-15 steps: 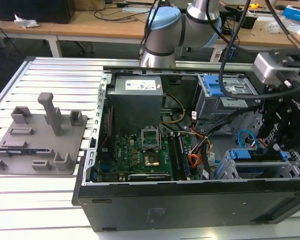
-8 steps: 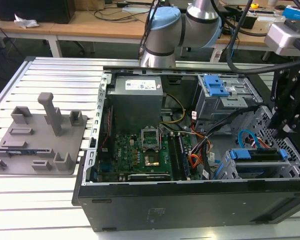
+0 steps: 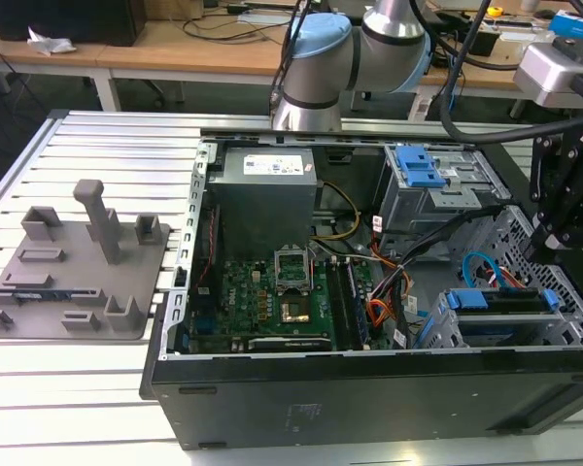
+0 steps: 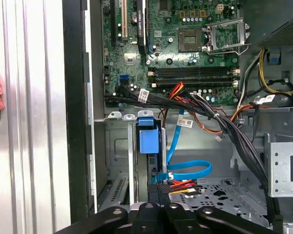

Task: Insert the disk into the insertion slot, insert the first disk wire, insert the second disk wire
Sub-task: 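Insert the second disk wire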

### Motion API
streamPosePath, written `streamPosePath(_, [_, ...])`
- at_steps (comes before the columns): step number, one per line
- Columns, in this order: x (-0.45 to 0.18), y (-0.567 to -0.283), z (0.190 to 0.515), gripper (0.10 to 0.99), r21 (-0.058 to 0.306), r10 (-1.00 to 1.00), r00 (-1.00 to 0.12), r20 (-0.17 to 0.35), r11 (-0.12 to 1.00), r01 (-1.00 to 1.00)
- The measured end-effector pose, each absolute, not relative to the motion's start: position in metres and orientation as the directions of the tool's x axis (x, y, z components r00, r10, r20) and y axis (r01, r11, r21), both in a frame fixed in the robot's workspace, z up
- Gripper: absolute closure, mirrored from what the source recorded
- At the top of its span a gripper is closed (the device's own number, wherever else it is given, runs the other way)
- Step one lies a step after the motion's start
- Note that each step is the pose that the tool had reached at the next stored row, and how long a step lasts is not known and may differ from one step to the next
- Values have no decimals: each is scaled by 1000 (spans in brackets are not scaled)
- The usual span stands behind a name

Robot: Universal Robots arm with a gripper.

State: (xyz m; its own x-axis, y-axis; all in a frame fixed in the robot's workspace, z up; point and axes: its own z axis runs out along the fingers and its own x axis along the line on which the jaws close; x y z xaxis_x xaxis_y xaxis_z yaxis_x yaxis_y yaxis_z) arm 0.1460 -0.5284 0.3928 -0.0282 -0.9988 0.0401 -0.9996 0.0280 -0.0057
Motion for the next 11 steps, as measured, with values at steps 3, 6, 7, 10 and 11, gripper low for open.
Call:
streamPosePath(3, [146, -528, 393, 980, -6, -999, -28, 40, 28, -1000])
streamPosePath(6, [146, -528, 393, 980, -6, -999, -28, 40, 28, -1000])
streamPosePath(7, [146, -528, 393, 980, -6, -999, -28, 40, 28, -1000])
streamPosePath(10, [146, -528, 393, 980, -6, -999, -28, 41, 28, -1000])
streamPosePath(11, [146, -528, 393, 980, -6, -999, -28, 41, 28, -1000])
